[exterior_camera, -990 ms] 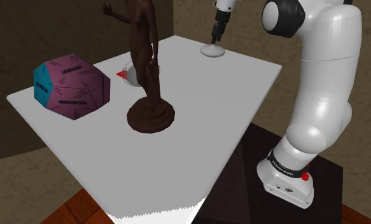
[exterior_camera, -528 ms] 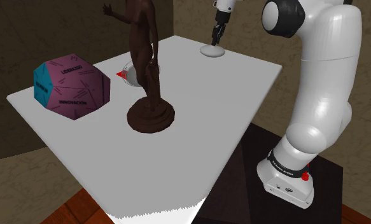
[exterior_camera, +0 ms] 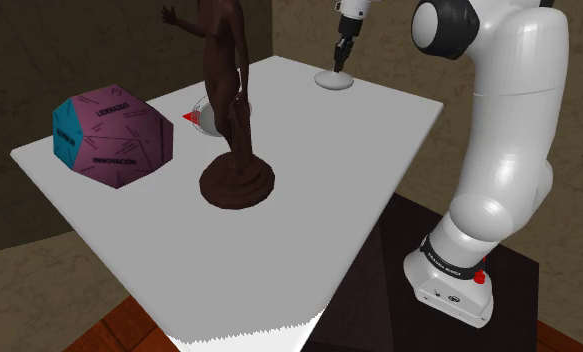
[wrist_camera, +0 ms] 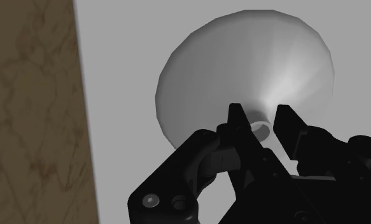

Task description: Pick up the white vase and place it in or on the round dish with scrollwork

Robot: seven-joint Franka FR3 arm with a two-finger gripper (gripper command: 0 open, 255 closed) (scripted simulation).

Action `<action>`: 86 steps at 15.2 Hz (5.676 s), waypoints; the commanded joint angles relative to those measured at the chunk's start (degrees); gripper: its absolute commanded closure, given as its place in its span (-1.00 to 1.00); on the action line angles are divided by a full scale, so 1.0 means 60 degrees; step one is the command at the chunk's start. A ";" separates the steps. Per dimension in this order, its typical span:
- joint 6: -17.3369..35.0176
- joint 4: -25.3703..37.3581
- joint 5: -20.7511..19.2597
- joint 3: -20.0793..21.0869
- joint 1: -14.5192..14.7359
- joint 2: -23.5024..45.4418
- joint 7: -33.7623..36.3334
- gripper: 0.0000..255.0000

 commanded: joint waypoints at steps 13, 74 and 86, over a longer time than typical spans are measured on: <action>-0.1696 0.2028 0.0094 -0.0002 -0.0364 0.0310 0.0244 1.00; -0.0924 0.1449 -0.1228 0.1968 0.5459 -0.0732 0.7733 1.00; 0.0370 -0.0163 -0.1295 0.1980 0.5611 -0.1052 0.7623 1.00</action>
